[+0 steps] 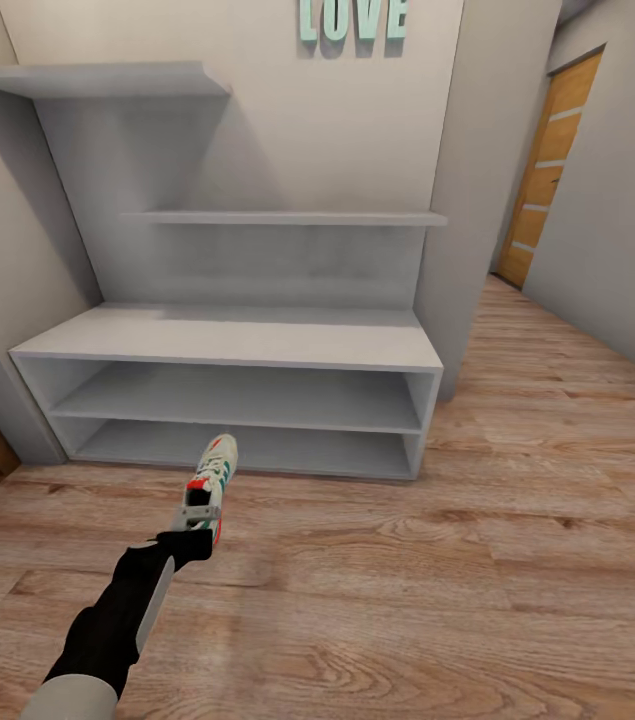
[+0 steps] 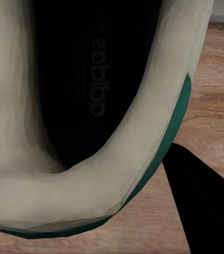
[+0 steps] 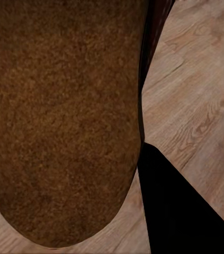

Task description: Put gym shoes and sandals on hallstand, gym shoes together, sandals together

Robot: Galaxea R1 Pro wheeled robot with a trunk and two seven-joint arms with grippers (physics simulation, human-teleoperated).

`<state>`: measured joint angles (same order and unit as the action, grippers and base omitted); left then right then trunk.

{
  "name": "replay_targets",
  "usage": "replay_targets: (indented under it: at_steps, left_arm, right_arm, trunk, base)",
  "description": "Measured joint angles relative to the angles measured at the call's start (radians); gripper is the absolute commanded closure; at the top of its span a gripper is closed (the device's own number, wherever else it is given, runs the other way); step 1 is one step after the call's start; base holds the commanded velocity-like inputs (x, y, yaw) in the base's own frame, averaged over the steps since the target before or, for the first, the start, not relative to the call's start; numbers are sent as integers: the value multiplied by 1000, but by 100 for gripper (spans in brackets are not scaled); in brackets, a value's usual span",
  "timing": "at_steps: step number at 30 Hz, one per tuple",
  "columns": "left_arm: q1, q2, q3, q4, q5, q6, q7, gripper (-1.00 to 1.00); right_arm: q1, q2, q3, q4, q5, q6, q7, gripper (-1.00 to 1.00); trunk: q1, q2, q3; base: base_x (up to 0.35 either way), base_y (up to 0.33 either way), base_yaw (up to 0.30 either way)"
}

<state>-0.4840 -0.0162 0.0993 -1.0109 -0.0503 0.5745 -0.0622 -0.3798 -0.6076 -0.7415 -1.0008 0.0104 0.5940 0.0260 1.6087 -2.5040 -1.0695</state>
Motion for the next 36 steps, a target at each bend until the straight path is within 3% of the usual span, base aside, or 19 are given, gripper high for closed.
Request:
replay_targets:
  at_steps: [8, 29, 36]
  left_arm:
    - [0, -1, -1, -3, 3, 3, 1, 100]
    - [-4, -3, 0, -8, 3, -10, 3, 100]
    - [-36, -23, 0, -8, 5, -12, 3, 100]
  right_arm:
    - [0, 0, -2, -1, -1, 0, 0, 100]
    - [0, 0, -3, -1, -2, 60, 0, 100]
    - [0, 0, -3, -1, -1, 60, 0, 100]
  trunk:
    - [0, 0, -1]
    - [10, -5, -114]
    - [13, -6, -152]
  base:
    - [0, 0, 0]
    - [0, 0, 0]
    - [0, 0, 0]
